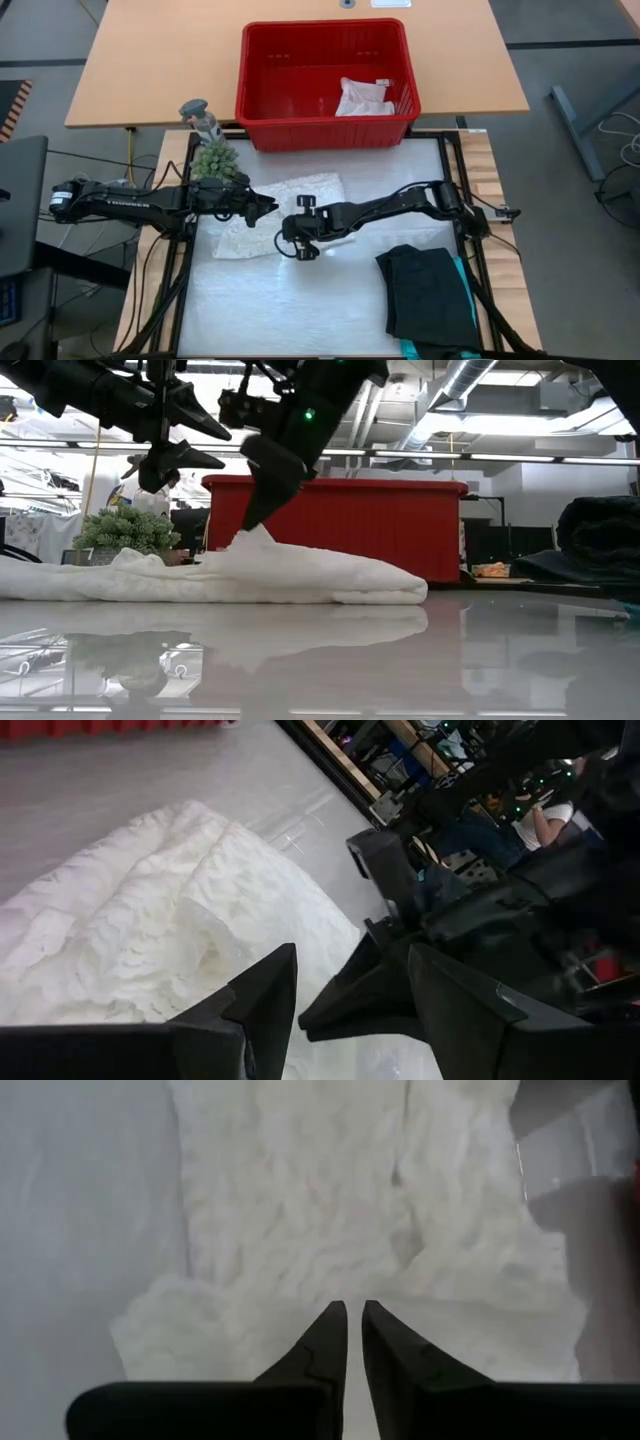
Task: Fold Laundry from Bin
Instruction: Fold the white t-shirt
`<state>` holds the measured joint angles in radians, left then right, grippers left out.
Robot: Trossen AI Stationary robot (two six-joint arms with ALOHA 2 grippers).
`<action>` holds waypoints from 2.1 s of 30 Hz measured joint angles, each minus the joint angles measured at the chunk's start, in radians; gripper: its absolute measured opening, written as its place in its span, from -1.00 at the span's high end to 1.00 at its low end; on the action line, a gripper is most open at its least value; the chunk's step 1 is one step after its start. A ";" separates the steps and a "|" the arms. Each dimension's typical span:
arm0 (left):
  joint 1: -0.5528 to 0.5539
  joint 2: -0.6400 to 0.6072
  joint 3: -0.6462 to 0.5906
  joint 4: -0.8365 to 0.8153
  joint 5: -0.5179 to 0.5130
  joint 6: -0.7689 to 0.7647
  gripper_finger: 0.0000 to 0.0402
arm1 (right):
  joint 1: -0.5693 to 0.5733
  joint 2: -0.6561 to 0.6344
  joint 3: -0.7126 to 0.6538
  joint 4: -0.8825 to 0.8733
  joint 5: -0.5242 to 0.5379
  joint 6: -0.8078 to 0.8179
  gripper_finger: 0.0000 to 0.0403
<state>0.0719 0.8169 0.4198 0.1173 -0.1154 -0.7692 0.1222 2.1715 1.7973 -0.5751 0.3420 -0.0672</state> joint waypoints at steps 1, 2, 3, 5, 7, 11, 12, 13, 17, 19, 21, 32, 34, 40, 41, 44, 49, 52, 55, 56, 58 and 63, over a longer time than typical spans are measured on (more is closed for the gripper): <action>0.000 0.000 0.000 0.000 0.000 0.000 0.09 | -0.003 0.000 0.010 0.001 0.000 0.000 0.69; 0.000 0.000 0.000 0.000 0.000 0.000 0.09 | -0.009 0.000 0.018 0.000 -0.001 0.004 0.68; 0.000 0.000 0.000 0.000 0.001 0.000 0.09 | -0.015 0.000 0.025 0.000 -0.002 0.011 0.67; 0.000 0.000 0.000 0.000 0.007 0.000 0.09 | -0.030 -0.002 0.031 -0.011 -0.002 0.014 0.65; 0.000 0.000 0.000 0.000 0.018 -0.002 0.09 | -0.042 -0.002 0.031 -0.036 -0.002 0.014 0.65; 0.000 0.000 0.000 0.000 0.036 -0.001 0.09 | -0.061 -0.002 0.030 -0.067 -0.002 -0.001 0.67; 0.000 0.000 0.000 0.000 0.036 -0.001 0.09 | -0.066 -0.002 0.030 -0.071 -0.007 -0.009 0.69; 0.000 0.000 0.000 0.000 0.034 -0.001 0.09 | -0.069 -0.002 0.030 -0.078 -0.016 -0.017 0.70; 0.000 0.000 0.000 0.000 0.028 -0.001 0.09 | -0.105 0.006 0.030 -0.055 -0.030 -0.045 0.75; 0.000 0.000 0.000 0.000 0.029 -0.001 0.09 | -0.129 0.009 0.030 -0.053 -0.033 -0.054 0.77; 0.000 0.000 0.000 0.000 0.033 -0.001 0.09 | -0.153 0.010 0.029 -0.047 -0.054 -0.054 0.80; 0.000 0.000 0.000 0.001 0.066 -0.002 0.09 | -0.227 0.001 0.032 0.036 -0.045 -0.052 0.88; 0.000 0.000 0.000 0.001 0.079 -0.002 0.09 | -0.235 -0.021 0.060 0.005 -0.002 -0.076 0.88; 0.000 0.000 0.000 0.004 0.080 0.000 0.09 | -0.255 -0.102 0.137 -0.097 -0.265 -0.138 0.72; 0.000 0.000 0.001 0.004 0.077 0.003 0.09 | -0.255 -0.098 0.135 -0.118 -0.285 -0.156 0.65; 0.000 0.000 0.001 0.005 0.077 0.006 0.09 | -0.256 -0.075 0.123 -0.159 -0.344 -0.212 0.39; 0.000 0.000 0.001 0.004 0.076 0.006 0.09 | -0.275 -0.031 0.126 -0.131 -0.452 -0.213 -0.09; 0.000 0.000 0.001 -0.002 0.076 0.005 0.09 | -0.282 -0.003 0.123 -0.115 -0.445 -0.219 -0.17; 0.000 0.000 0.001 -0.009 0.071 0.005 0.09 | -0.284 0.024 0.126 -0.074 -0.450 -0.219 -0.14; 0.000 0.000 0.001 -0.009 0.066 0.005 0.09 | -0.285 0.031 0.126 -0.081 -0.451 -0.219 -0.13; 0.000 0.000 0.001 -0.017 0.061 0.004 0.09 | -0.288 0.050 0.126 -0.067 -0.451 -0.220 -0.09; 0.000 0.000 0.001 -0.022 0.054 0.000 0.09 | -0.299 0.074 0.127 -0.061 -0.451 -0.234 0.02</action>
<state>0.0719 0.8169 0.4210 0.0952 -0.0618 -0.7689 -0.1768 2.2459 1.9238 -0.6357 -0.1085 -0.3017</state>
